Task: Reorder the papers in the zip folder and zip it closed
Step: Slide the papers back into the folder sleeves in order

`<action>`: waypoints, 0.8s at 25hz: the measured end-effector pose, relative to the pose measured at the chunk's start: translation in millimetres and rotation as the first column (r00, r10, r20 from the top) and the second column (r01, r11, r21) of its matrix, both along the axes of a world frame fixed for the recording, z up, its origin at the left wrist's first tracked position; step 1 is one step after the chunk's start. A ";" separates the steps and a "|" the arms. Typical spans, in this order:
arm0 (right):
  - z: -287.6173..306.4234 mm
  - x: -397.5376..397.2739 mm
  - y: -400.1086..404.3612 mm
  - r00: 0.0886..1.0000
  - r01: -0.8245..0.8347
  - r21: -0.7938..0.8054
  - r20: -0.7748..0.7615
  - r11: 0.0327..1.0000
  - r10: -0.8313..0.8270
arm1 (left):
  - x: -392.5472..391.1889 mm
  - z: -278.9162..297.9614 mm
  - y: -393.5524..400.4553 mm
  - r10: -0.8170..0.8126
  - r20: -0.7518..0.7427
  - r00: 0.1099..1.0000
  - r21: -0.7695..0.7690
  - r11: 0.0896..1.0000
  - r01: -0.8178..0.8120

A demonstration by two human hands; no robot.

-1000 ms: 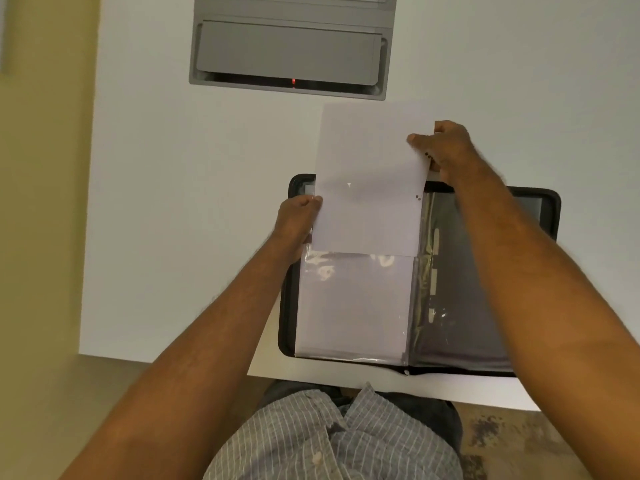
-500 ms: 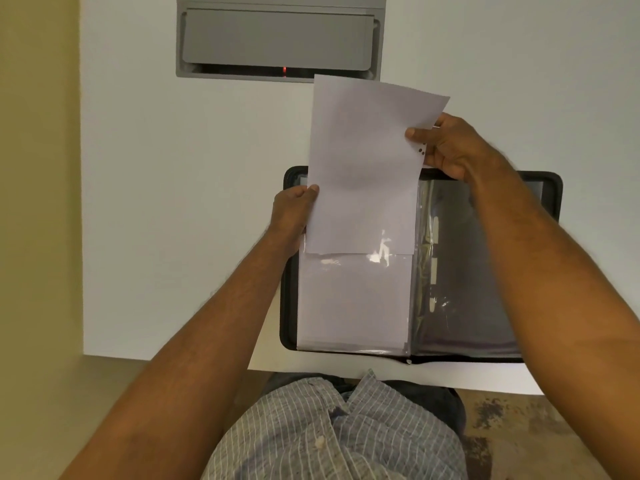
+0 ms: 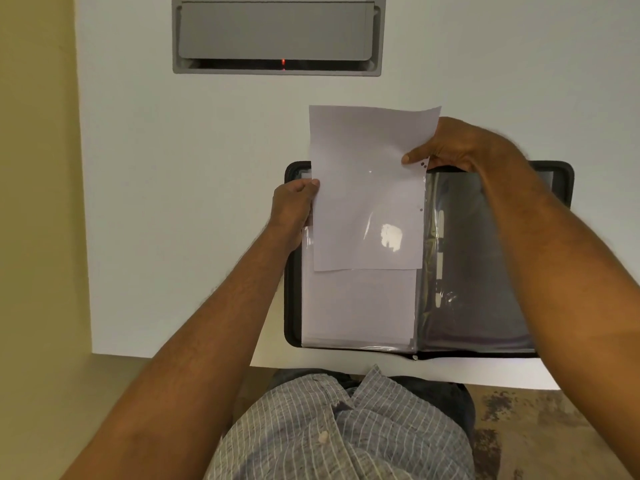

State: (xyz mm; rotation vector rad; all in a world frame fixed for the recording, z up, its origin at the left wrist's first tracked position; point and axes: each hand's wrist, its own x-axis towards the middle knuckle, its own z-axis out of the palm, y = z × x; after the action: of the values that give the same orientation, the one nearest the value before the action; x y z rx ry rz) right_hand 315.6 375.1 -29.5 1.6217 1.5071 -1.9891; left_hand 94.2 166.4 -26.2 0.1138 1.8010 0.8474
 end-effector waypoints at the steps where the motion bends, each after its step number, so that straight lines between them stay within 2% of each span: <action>1: 2.7 -0.4 1.2 0.999 -0.033 0.009 0.009 0.999 0.033 | -0.5 -1.3 -0.6 -0.007 -0.002 1.000 -0.002 1.000 0.007; 4: 12.9 -6.8 8.4 0.993 0.068 0.052 -0.105 0.996 -0.062 | -0.9 -2.4 -3.6 -0.009 0.000 1.000 0.000 1.000 0.009; 6: 16.9 -12.5 14.1 0.990 0.078 0.170 -0.129 0.982 -0.056 | 0.5 -0.6 -4.4 0.000 0.009 1.000 0.009 1.000 0.000; 9: 11.9 -14.1 21.1 0.995 -0.095 0.272 -0.001 0.958 0.099 | 1.3 0.0 -5.1 0.011 0.003 1.000 0.004 1.000 -0.011; 13: 9.7 -14.0 21.7 0.903 -0.421 0.162 0.166 0.893 0.395 | 0.0 -0.9 -5.0 0.014 0.000 1.000 0.002 1.000 -0.014; 17: 6.2 -27.2 12.6 0.871 -0.488 0.173 0.152 0.855 0.467 | -0.1 -1.0 -7.1 0.012 -0.002 1.000 0.018 1.000 -0.012; 20: 3.5 -32.9 2.0 0.812 -0.578 0.155 0.205 0.801 0.546 | 0.3 -0.4 -7.9 0.009 0.005 1.000 0.015 1.000 -0.010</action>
State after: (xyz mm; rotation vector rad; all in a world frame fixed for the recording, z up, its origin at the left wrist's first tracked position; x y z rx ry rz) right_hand 282.8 377.1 -26.0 1.1471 1.9064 -1.3880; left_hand 94.5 158.5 -26.6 0.1133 1.7922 0.8677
